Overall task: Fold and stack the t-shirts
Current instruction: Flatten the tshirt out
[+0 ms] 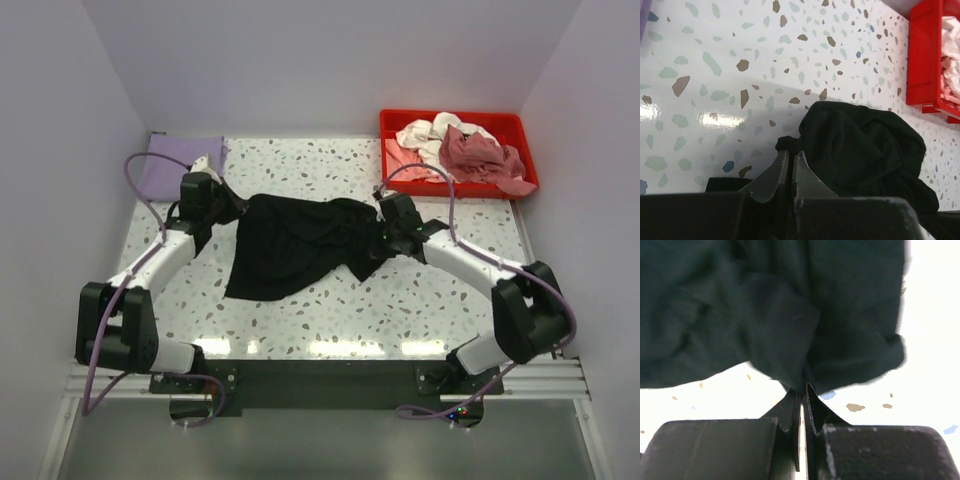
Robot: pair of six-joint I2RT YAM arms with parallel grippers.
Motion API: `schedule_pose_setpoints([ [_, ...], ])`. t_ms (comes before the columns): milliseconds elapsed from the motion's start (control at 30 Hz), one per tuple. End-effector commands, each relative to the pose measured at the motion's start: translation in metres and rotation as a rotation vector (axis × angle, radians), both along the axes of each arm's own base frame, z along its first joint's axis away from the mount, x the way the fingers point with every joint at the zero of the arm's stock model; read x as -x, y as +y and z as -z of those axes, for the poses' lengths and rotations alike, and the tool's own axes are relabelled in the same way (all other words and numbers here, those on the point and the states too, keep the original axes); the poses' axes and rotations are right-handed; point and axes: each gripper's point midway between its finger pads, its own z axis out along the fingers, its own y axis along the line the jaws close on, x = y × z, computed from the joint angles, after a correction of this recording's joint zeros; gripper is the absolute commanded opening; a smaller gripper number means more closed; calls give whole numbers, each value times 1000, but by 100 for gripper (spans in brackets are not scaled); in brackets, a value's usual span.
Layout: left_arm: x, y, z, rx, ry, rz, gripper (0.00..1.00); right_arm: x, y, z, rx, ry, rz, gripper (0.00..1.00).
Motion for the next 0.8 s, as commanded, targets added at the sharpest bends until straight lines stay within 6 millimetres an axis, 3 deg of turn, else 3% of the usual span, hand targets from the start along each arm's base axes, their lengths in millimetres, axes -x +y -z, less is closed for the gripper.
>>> schedule_pose_setpoints([
  [0,2,4,-57,6,-160,-9,0,-29,-1,-99,-64,-281,28,0],
  [67,8,4,-76,17,-202,-6,0,-22,-7,-133,-95,-359,29,0],
  [133,17,6,-112,34,-286,-16,0,-15,-11,-160,-116,-411,25,0],
  [167,25,7,-117,35,-283,-19,0,-8,-15,-182,-139,-465,30,0],
  [233,38,10,-158,47,-377,-26,0,-2,-24,-210,-141,-515,44,0],
  [267,44,12,-168,47,-389,-31,0,3,-29,-224,-148,-547,48,0],
  [300,55,14,-189,48,-444,-32,0,11,-34,-253,-178,-610,55,0],
  [367,74,20,-226,53,-517,-50,0,22,-45,-289,-198,-687,67,0],
  [500,117,27,-293,67,-666,-60,0,64,-61,-361,-291,-842,39,0],
  [533,126,29,-304,69,-695,-62,0,72,-62,-370,-305,-854,22,0],
  [633,171,33,-352,92,-842,-54,0,114,-59,-423,-437,-951,-81,0],
  [667,175,33,-359,95,-859,-53,0,117,-60,-425,-442,-959,-80,0],
  [700,195,36,-380,105,-924,-53,0,130,-59,-442,-485,-989,-116,0],
  [767,216,39,-399,112,-982,-60,0,151,-63,-469,-532,-1048,-152,0],
])
